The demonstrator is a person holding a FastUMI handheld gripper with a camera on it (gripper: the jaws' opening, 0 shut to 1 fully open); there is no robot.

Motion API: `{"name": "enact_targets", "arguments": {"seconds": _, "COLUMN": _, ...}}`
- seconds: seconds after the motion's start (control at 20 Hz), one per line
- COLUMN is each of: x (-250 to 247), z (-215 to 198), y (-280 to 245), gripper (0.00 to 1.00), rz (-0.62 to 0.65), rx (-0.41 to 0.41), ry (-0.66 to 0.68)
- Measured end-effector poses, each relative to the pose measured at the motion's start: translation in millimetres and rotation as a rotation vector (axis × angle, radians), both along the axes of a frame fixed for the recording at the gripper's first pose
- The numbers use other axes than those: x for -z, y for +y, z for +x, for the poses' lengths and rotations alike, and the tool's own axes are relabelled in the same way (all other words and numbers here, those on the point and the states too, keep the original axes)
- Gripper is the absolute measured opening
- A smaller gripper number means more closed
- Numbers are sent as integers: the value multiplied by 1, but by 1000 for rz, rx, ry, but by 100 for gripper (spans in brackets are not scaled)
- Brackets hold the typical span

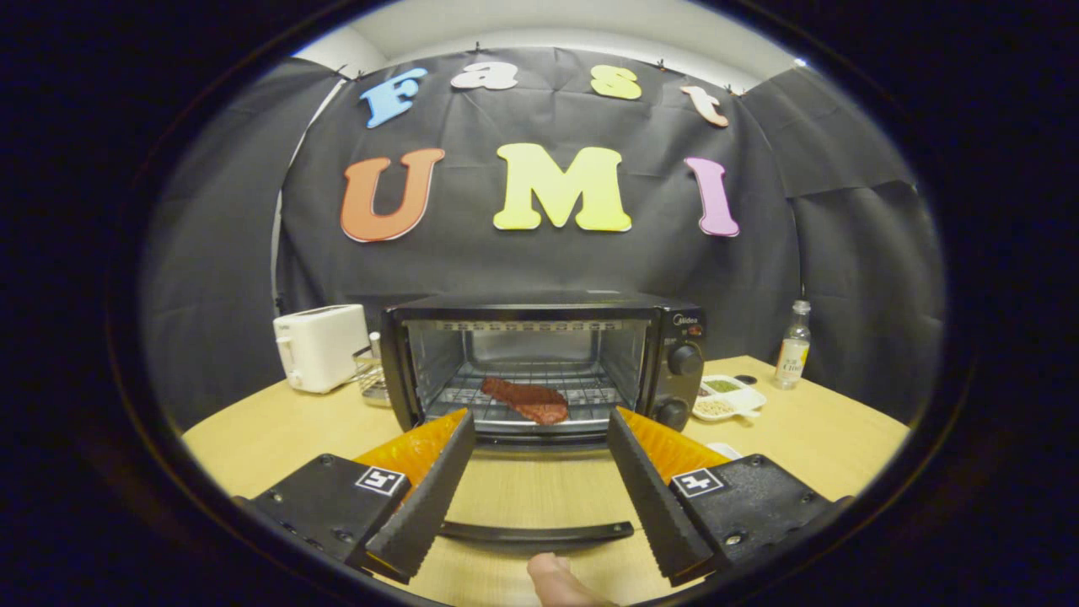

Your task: Open the toaster oven, put the food inside, and close the toaster oven door.

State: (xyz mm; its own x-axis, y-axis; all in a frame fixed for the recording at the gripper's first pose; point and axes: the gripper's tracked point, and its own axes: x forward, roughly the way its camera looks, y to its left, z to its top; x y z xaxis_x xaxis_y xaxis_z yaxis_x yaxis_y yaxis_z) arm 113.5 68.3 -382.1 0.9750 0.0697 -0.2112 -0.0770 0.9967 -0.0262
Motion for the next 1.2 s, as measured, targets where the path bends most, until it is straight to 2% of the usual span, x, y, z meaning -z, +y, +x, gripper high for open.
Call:
{"name": "enact_targets", "arguments": {"seconds": 0.15, "x": 15, "z": -24, "y": 0, "gripper": 100, "rz": -30, "rx": -15, "ry": 43}}
{"name": "enact_targets", "arguments": {"seconds": 0.4, "x": 49, "z": -42, "y": 2, "gripper": 100, "rz": -68, "rx": -29, "ry": 126}}
{"name": "enact_targets", "arguments": {"seconds": 0.8, "x": 108, "z": -52, "y": 8, "gripper": 100, "rz": -25, "rx": -6, "ry": 387}}
{"name": "enact_targets", "arguments": {"seconds": 1.2, "x": 116, "z": -50, "y": 5, "gripper": 100, "rz": -28, "rx": 23, "ry": 421}}
